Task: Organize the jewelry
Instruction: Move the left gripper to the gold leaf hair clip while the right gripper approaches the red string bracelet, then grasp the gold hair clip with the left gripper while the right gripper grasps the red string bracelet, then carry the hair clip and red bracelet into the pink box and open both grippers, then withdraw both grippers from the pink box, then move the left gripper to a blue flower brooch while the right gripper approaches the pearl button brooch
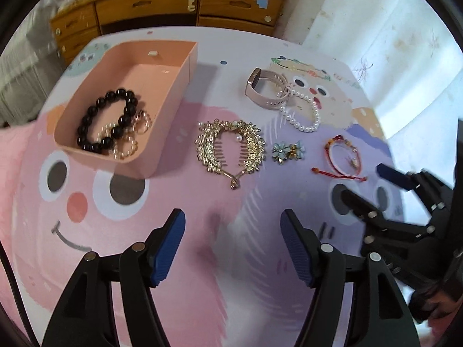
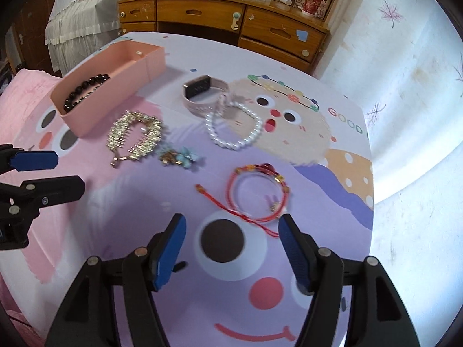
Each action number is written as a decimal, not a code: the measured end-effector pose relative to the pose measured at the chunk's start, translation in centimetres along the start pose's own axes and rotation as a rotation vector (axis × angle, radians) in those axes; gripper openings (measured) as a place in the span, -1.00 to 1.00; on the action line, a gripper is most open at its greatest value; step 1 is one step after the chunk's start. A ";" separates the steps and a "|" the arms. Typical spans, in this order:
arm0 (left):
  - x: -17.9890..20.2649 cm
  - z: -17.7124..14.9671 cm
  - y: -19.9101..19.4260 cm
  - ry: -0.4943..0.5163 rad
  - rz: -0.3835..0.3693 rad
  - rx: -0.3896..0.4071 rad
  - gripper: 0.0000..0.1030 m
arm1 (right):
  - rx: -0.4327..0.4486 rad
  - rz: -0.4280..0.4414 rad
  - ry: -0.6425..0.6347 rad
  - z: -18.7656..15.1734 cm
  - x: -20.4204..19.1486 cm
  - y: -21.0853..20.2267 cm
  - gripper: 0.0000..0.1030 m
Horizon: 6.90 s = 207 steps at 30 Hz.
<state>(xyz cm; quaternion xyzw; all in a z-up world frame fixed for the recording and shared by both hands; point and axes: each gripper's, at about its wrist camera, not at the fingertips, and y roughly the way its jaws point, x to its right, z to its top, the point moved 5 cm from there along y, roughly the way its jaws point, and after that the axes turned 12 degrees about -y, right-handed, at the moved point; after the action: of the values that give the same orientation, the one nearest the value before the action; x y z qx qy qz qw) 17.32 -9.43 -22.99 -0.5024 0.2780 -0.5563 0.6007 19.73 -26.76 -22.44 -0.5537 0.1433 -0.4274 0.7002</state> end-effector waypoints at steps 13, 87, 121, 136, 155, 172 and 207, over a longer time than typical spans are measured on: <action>2.9 0.6 4.0 0.070 0.091 0.023 0.58 | 0.028 0.090 0.189 -0.1 4.2 3.7 0.30; 1.6 1.7 3.8 0.069 -0.001 0.251 0.20 | 0.045 0.122 0.083 1.1 1.5 3.9 0.23; -1.6 4.0 -8.6 0.249 -0.167 0.286 -0.03 | 0.195 0.097 0.140 7.7 -4.3 -3.8 0.23; -5.0 11.1 -13.7 0.313 -0.168 0.335 -0.02 | 0.390 0.117 0.145 15.7 -6.7 -6.8 0.23; -11.9 15.7 -9.5 0.188 -0.280 0.242 0.19 | 0.364 0.141 0.107 21.9 -10.1 -2.5 0.28; -8.9 12.6 -6.4 0.270 -0.068 0.193 0.55 | 0.199 0.167 0.181 13.5 -10.2 -1.8 0.49; 6.7 4.1 4.5 0.217 -0.057 0.055 0.54 | 0.044 0.104 0.390 -3.3 2.8 1.3 0.10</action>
<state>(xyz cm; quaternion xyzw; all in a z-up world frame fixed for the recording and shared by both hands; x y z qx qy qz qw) 24.23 -15.12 -24.25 -0.4301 0.3118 -0.6316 0.5646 19.71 -31.05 -23.98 -0.4368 0.2955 -0.4927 0.6922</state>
